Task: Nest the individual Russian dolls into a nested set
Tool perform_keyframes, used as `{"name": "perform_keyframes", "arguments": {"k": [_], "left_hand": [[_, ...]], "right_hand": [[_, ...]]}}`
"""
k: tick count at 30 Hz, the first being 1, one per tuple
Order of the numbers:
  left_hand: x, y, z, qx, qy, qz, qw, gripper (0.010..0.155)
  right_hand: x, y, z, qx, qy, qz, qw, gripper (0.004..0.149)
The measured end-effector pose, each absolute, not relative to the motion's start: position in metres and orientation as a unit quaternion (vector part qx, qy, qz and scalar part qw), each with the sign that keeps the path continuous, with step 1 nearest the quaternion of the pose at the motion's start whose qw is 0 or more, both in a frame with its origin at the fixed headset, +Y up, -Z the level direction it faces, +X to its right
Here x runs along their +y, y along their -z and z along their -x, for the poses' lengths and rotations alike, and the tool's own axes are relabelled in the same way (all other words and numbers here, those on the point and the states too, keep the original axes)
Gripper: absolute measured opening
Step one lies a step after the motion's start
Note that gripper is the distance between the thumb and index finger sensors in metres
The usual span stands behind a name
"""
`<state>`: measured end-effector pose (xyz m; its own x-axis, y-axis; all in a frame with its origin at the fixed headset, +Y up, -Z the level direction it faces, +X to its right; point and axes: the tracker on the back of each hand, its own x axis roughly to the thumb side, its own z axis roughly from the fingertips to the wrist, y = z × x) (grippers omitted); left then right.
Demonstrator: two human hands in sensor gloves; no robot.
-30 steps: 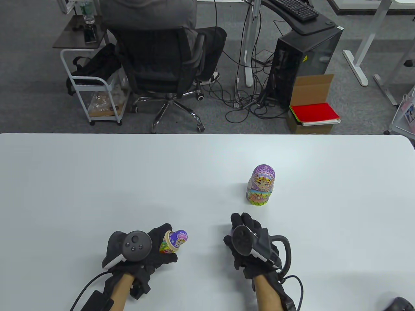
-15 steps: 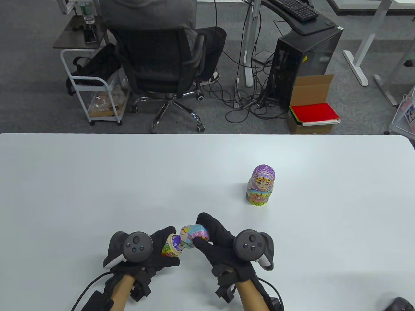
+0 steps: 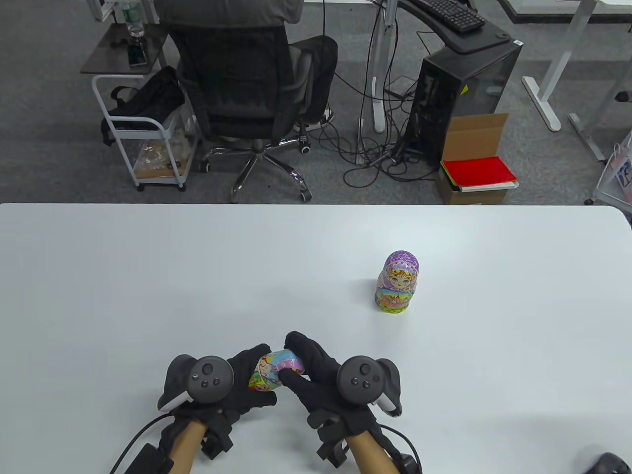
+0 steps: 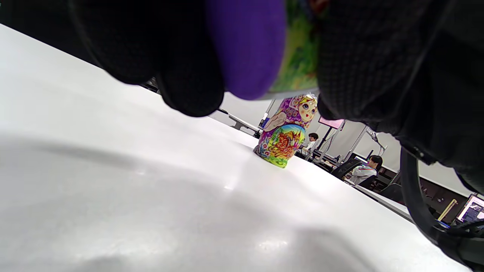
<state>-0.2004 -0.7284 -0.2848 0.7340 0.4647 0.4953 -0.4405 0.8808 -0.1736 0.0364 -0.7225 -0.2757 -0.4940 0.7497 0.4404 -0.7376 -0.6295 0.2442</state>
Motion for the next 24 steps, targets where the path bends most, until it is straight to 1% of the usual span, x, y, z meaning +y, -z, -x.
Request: {"name": "perform_keyframes", "arguments": {"k": [15, 21, 24], "left_hand": [[-0.728, 0.282, 0.197, -0.272, -0.234, 0.005, 0.934, 0.093], [-0.724, 0.278, 0.188, -0.273, -0.248, -0.006, 0.93, 0.092], [-0.726, 0.278, 0.185, -0.276, -0.24, 0.002, 0.931, 0.092]], "right_hand": [[-0.72, 0.272, -0.035, -0.014, -0.877, -0.237, 0.419, 0.07], [-0.71, 0.268, -0.035, -0.069, -0.895, -0.239, 0.371, 0.07], [-0.711, 0.265, -0.034, -0.077, -0.906, -0.238, 0.342, 0.07]]}}
